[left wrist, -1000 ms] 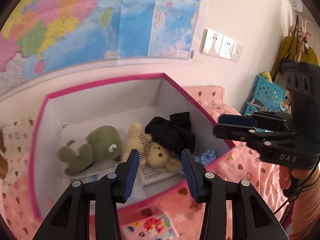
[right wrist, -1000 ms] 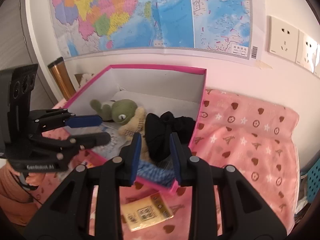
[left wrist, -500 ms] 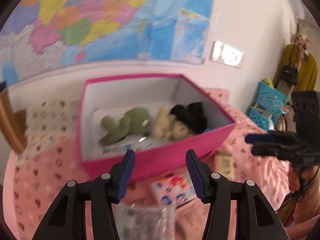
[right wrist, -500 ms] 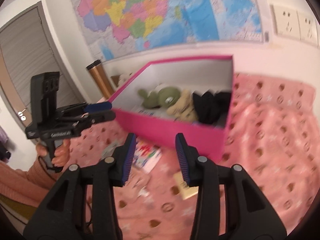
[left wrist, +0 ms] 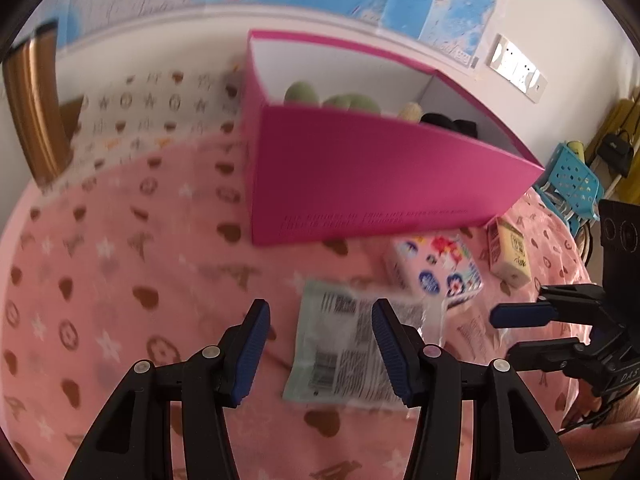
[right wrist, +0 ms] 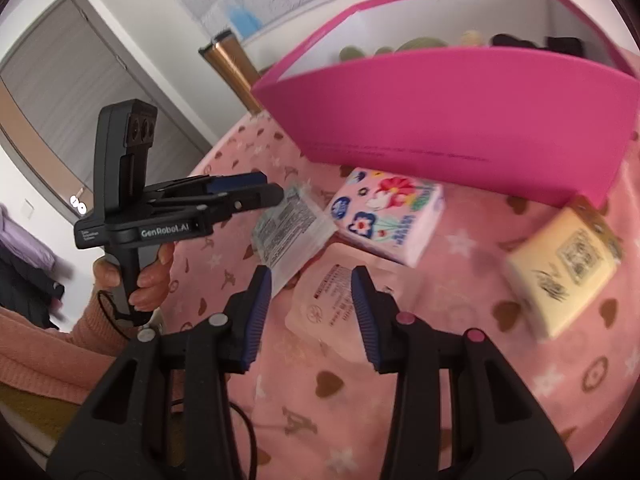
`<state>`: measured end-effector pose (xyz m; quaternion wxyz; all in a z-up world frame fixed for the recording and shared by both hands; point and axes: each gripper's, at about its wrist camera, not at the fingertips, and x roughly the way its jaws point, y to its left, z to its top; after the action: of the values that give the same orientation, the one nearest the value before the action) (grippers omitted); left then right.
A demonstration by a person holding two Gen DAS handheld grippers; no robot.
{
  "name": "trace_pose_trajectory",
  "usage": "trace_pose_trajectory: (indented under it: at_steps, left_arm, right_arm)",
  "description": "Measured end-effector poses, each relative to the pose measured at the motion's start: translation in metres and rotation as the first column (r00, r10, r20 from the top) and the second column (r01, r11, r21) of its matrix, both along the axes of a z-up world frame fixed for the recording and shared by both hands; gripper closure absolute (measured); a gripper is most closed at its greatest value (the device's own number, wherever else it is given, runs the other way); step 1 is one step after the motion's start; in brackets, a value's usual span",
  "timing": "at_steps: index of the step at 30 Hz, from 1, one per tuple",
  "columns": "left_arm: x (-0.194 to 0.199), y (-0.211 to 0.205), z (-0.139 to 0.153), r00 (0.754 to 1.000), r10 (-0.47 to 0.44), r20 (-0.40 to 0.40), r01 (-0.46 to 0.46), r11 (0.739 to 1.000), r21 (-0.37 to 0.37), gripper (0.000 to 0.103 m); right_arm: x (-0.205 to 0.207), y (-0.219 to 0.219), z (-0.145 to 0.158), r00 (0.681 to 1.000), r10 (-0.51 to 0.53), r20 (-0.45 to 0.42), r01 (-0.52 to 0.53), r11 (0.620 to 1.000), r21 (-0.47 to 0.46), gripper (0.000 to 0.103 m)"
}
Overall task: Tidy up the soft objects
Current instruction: 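Grasp the clear plastic packet on the bed with the left gripper, then carry the clear packet into the magenta box and open the left gripper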
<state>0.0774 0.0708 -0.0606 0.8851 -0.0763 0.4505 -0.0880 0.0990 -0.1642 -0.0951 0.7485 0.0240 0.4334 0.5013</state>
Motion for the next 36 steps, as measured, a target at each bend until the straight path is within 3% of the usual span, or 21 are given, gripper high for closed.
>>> trace_pose_trajectory:
  at_steps: [16, 18, 20, 24, 30, 36]
  left_arm:
    - [-0.008, 0.006, -0.014, 0.993, -0.109, -0.051, 0.103, 0.988, -0.114, 0.046]
    - [-0.009, 0.004, -0.013, 0.992, -0.119, -0.047, 0.114, 0.988, -0.109, 0.046]
    - [-0.009, 0.004, -0.013, 0.991, -0.123, -0.045, 0.117, 0.987, -0.113, 0.045]
    - [-0.009, 0.004, -0.013, 0.989, -0.139, -0.043, 0.130, 0.978, -0.160, 0.045]
    - [-0.008, -0.002, -0.009, 0.987, -0.157, -0.021, 0.151, 0.972, -0.179, 0.046]
    - [-0.001, -0.012, -0.001, 0.988, -0.157, 0.004, 0.155, 0.974, -0.163, 0.060]
  right_arm:
    - [0.003, 0.057, -0.017, 1.000, 0.009, 0.017, -0.008, 0.999, -0.052, 0.060]
    - [0.001, 0.057, -0.016, 0.999, -0.006, 0.045, 0.009, 0.998, -0.058, 0.067]
    - [0.001, 0.053, -0.015, 0.998, -0.018, 0.062, 0.022, 0.997, -0.068, 0.083]
    - [0.002, 0.045, -0.012, 0.996, -0.032, 0.088, 0.037, 0.998, -0.056, 0.091]
    - [-0.006, 0.038, 0.000, 0.983, -0.037, 0.180, 0.049, 0.997, -0.067, 0.094]
    - [0.000, 0.025, 0.008, 0.979, -0.072, 0.193, 0.084, 0.995, -0.056, 0.094]
